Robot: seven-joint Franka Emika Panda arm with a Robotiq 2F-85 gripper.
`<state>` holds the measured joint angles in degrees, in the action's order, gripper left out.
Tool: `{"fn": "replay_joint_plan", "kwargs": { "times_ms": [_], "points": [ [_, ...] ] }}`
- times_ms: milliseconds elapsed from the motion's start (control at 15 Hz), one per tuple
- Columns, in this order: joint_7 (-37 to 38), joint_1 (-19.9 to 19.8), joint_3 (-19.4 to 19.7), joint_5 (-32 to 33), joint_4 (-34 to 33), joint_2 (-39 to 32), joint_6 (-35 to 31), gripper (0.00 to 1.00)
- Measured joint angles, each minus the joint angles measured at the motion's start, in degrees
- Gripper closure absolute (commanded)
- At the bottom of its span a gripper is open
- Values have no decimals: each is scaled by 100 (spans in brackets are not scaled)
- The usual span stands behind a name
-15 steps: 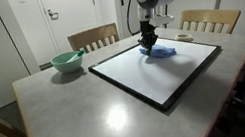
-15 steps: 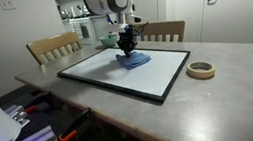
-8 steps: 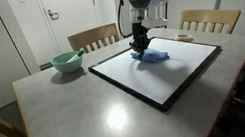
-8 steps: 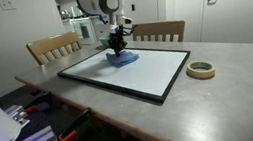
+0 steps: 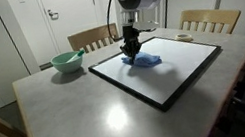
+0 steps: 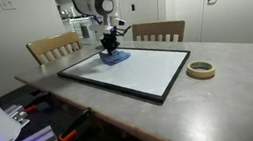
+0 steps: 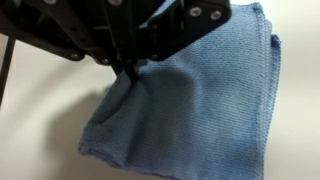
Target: Use the blue cloth to wipe the board
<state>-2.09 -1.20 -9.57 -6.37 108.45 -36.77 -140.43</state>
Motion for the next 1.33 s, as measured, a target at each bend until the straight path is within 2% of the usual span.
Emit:
{"fn": "replay_joint_plan", "kwargs": {
  "times_ms": [933,1333],
  "points": [
    [-35,335,-150,-22,-1653,-886,1230,99],
    [-62,558,-297,-146,-2160,-1196,1499,99]
  ]
}}
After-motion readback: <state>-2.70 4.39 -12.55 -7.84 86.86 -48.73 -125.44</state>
